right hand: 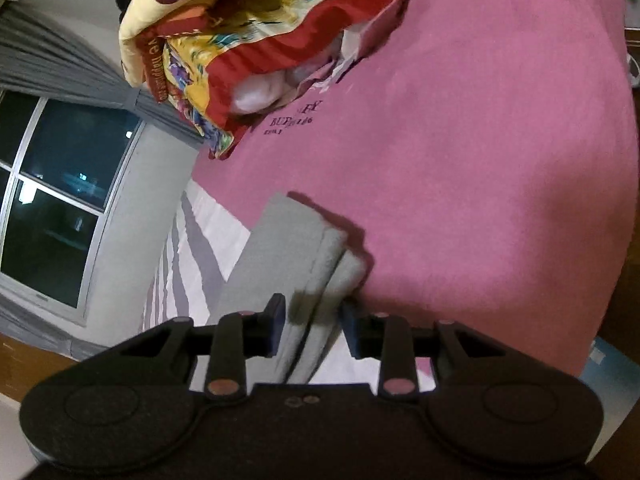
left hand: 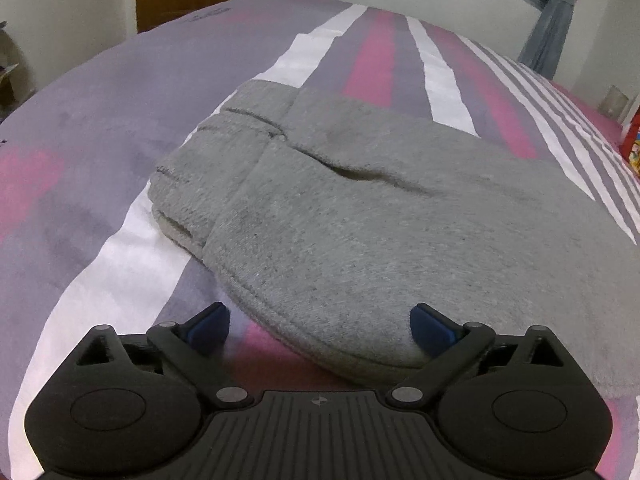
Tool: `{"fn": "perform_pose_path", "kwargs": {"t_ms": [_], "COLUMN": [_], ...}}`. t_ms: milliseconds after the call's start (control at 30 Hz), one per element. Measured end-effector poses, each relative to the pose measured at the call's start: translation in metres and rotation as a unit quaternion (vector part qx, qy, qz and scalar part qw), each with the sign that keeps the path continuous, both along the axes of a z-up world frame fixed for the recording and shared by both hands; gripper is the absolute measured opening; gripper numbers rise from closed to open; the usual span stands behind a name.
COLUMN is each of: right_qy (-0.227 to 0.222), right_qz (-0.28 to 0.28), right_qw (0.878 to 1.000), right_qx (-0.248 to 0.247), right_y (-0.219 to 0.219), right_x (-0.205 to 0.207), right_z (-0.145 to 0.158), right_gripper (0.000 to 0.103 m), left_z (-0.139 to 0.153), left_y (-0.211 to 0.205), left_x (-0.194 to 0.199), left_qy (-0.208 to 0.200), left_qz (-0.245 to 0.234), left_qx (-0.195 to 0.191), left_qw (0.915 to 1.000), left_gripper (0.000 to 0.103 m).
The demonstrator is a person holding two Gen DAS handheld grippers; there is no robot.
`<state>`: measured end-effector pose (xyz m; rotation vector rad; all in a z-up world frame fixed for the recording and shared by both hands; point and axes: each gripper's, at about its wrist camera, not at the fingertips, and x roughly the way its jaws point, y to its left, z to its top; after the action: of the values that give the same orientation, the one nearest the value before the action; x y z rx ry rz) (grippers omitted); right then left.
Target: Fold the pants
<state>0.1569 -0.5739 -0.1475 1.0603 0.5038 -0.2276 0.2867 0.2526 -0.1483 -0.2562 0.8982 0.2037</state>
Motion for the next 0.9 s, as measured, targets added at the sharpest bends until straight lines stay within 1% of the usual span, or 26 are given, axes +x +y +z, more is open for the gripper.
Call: {"fn": "perform_pose_path", "kwargs": {"t_ms": [33, 67, 100, 133, 200, 267, 333, 433, 533, 567, 600, 633, 667, 700, 767, 833, 867, 900], "right_qy": [0.003, -0.006, -0.012, -0.012, -0.023, -0.038, -0.036, -0.007, 0.022, 0.027, 0.032, 0.023, 0.001, -0.005, 0.004, 0.034, 0.035, 0.039], "right_qz": [-0.004, -0.007, -0.011, -0.017, -0.042, -0.040, -0.019, 0.005, 0.015, 0.017, 0.018, 0.014, 0.013, 0.012, 0.011, 0.009, 0.012, 0.018], "right_qw": [1.000, 1.000, 1.000, 1.000, 0.998, 0.997, 0.998, 1.000, 1.000, 0.999, 0.999, 0.999, 1.000, 0.999, 0.999, 0.999, 0.999, 0.999], "right_qx": [0.004, 0.006, -0.002, -0.016, -0.040, -0.055, -0.040, -0.007, -0.003, -0.009, -0.018, -0.020, -0.023, -0.030, -0.033, -0.021, -0.018, -0.026], "right_y": [-0.001, 0.000, 0.001, 0.003, 0.009, 0.012, 0.010, 0.007, 0.009, 0.011, 0.015, 0.018, 0.022, 0.024, 0.026, 0.019, 0.018, 0.019], "right_x": [-0.003, -0.006, -0.010, -0.015, -0.030, -0.037, -0.029, -0.007, 0.010, 0.013, 0.013, 0.010, 0.003, 0.000, -0.006, -0.001, 0.001, 0.003], "right_z": [0.000, 0.002, 0.006, 0.012, 0.021, 0.028, 0.024, 0.012, 0.004, 0.006, 0.008, 0.013, 0.019, 0.023, 0.019, 0.004, 0.001, 0.004], "right_gripper": [0.023, 0.024, 0.027, 0.029, 0.029, 0.029, 0.029, 0.029, 0.023, 0.010, 0.004, 0.004, 0.004, 0.004, 0.004, 0.004, 0.004, 0.008], "left_z": [0.000, 0.000, 0.000, 0.000, -0.001, -0.002, -0.003, -0.003, -0.003, -0.003, -0.003, -0.003, -0.003, -0.003, -0.003, -0.004, -0.004, -0.002], "left_y": [-0.001, 0.000, 0.001, 0.001, 0.000, 0.000, 0.000, 0.000, 0.001, 0.002, 0.003, 0.003, 0.003, 0.003, 0.003, 0.003, 0.003, 0.003], "left_x": [0.001, 0.003, 0.001, 0.002, 0.003, 0.003, 0.002, 0.001, 0.002, 0.002, 0.002, 0.002, 0.002, 0.003, 0.003, 0.003, 0.003, 0.003], "left_qy": [0.001, 0.002, 0.002, 0.002, 0.000, -0.002, -0.003, -0.003, -0.002, -0.002, -0.002, -0.002, -0.002, -0.003, -0.004, -0.004, -0.004, -0.004], "left_qz": [0.001, 0.001, 0.001, 0.001, 0.000, 0.001, 0.002, 0.000, -0.002, -0.003, -0.004, -0.004, -0.004, -0.005, -0.005, -0.005, -0.005, -0.004], "left_qx": [0.000, -0.001, -0.002, -0.003, -0.002, -0.002, -0.002, -0.003, -0.005, -0.005, -0.006, -0.006, -0.007, -0.007, -0.007, -0.007, -0.008, -0.009], "left_qw": [1.0000, 1.0000, 1.0000, 1.0000, 1.0000, 1.0000, 1.0000, 1.0000, 1.0000, 1.0000, 1.0000, 1.0000, 1.0000, 1.0000, 1.0000, 1.0000, 0.9999, 0.9999], "left_gripper": [0.098, 0.098, 0.098, 0.098, 0.098, 0.098, 0.099, 0.099, 0.100, 0.100, 0.100, 0.100, 0.100, 0.100, 0.101, 0.101, 0.101, 0.101]}}
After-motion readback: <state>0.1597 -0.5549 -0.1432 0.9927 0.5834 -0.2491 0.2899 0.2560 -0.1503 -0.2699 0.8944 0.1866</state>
